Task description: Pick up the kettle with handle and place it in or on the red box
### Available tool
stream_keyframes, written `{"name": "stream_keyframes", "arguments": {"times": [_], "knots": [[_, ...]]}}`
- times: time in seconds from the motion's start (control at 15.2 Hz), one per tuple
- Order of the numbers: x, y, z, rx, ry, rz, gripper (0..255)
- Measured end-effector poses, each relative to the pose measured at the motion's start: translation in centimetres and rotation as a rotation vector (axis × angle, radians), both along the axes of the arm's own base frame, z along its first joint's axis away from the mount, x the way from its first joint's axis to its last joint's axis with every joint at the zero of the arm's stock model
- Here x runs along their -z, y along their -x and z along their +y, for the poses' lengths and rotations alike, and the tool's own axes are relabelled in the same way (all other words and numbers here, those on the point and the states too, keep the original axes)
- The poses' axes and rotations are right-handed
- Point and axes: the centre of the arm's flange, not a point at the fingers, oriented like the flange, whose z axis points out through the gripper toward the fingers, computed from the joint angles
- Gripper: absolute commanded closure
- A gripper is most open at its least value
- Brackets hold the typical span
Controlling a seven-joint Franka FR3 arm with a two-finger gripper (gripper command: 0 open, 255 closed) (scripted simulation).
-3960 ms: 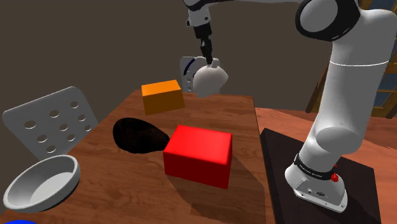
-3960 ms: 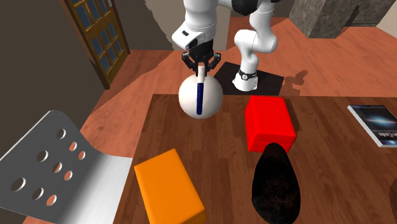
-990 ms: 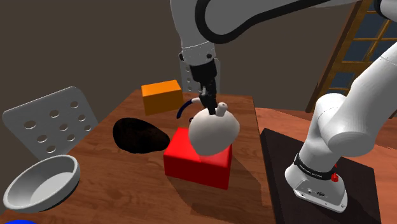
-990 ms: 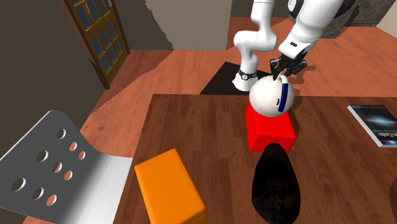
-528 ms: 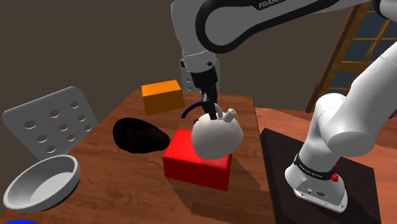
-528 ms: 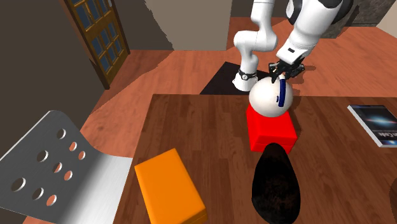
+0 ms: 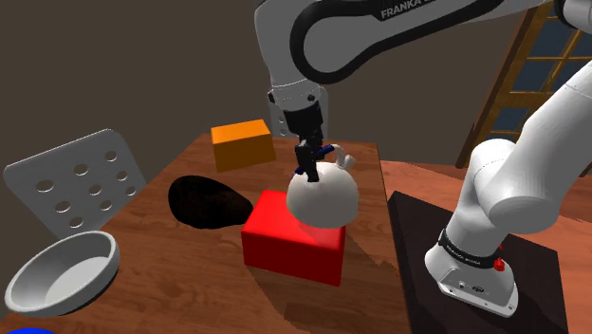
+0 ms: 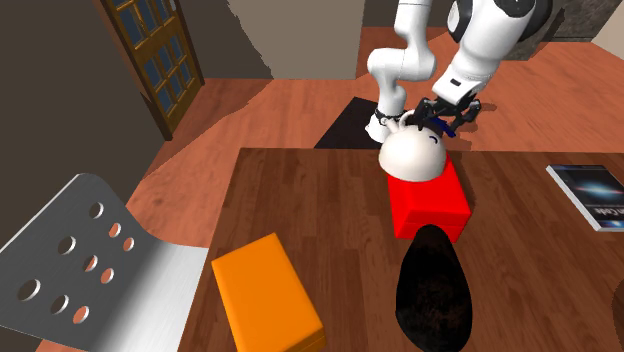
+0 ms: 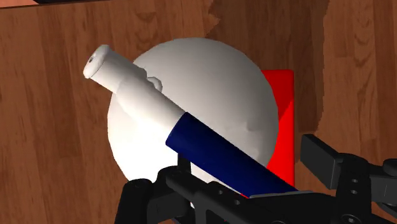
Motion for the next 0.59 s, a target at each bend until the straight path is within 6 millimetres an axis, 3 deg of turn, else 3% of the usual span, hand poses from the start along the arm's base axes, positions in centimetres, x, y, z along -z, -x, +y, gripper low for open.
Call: {"name": "stream_keyframes", "arguments": {"times": [0.13, 0.4, 0.59], "knots": [[0.0, 0.1, 0.1, 0.000, 0.000, 0.000, 0], [-3.6, -0.8, 0.7, 0.000, -0.001, -0.001, 0], [-4.7, -0.9, 0.6, 0.000, -0.001, -0.001, 0]]}}
